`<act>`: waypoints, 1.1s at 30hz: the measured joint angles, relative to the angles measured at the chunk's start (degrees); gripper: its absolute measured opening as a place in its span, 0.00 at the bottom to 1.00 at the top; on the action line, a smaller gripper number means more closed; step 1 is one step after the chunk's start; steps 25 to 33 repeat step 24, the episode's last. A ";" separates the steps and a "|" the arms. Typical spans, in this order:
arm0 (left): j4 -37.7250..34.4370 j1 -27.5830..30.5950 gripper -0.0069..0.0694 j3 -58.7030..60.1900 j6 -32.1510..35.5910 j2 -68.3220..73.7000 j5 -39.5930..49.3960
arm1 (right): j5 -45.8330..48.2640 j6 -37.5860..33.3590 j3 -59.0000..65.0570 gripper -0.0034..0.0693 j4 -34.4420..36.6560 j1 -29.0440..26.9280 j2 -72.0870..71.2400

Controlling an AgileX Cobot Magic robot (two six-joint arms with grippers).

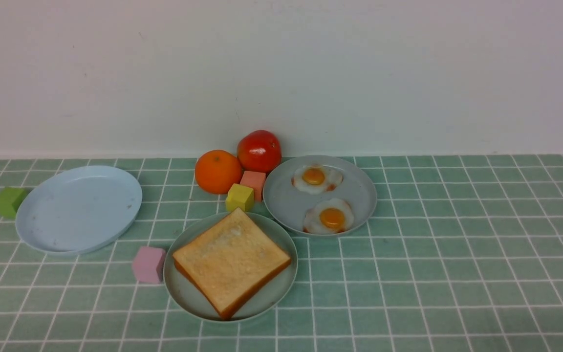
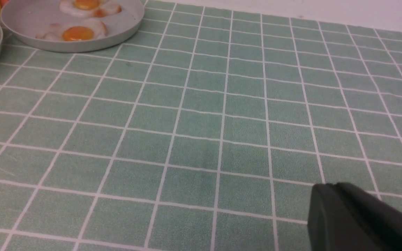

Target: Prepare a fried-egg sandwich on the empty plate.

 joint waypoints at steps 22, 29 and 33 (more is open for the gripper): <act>0.00 0.00 0.07 0.00 -0.08 0.00 0.00 | 0.00 0.00 0.00 0.14 0.06 0.00 0.00; 0.00 0.00 0.07 0.00 -0.08 0.00 0.00 | 0.00 0.00 0.00 0.15 0.06 0.00 0.00; 0.00 0.00 0.07 0.00 -0.08 0.00 0.00 | 0.00 0.00 0.00 0.15 0.06 0.00 0.00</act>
